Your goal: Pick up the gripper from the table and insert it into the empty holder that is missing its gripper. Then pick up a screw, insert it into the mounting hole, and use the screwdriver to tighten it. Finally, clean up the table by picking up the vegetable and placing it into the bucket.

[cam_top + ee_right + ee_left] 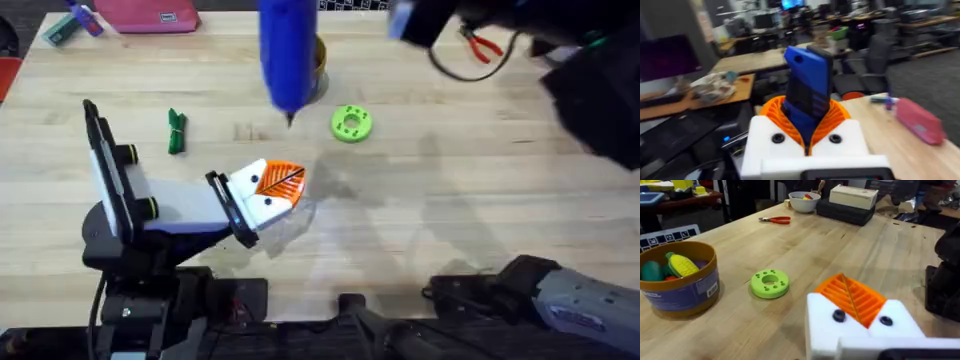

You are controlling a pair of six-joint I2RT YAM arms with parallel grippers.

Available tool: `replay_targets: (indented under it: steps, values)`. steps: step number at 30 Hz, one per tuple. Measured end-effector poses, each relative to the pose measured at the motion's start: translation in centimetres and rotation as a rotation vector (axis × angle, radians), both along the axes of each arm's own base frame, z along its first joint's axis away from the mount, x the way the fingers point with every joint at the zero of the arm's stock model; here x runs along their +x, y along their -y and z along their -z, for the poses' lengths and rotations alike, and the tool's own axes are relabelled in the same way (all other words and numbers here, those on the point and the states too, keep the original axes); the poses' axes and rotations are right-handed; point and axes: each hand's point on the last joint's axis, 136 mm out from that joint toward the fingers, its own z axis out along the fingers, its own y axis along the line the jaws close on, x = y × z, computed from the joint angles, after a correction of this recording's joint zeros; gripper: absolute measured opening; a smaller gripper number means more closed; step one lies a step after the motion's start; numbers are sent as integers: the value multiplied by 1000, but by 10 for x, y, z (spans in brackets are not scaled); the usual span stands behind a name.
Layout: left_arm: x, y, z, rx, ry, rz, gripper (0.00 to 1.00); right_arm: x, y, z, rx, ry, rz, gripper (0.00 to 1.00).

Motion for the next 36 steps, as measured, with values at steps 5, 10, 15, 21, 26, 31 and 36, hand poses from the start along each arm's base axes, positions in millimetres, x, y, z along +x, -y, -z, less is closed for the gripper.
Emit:
replay_targets:
  steps: [5, 10, 15, 21, 26, 31, 36]
  values:
    - [0, 0, 0, 0, 0, 0, 11, -22, -27, 10, -8, 10, -121, 23]
    - [0, 0, 0, 0, 0, 0, 11, -42, -47, 19, -15, 73, -254, 23]
    - [0, 0, 0, 0, 0, 0, 11, -53, -53, 34, -48, 96, -349, 23]
    - [0, 0, 0, 0, 0, 0, 11, -63, -52, 40, -64, 158, -415, 23]
    - [0, 0, 0, 0, 0, 0, 11, -69, -57, 47, -70, 200, -448, 23]
    - [0, 0, 0, 0, 0, 0, 11, -71, -64, 49, -51, 255, -466, 23]
    - [0, 0, 0, 0, 0, 0, 11, -68, -68, 53, -42, 280, -469, 23]
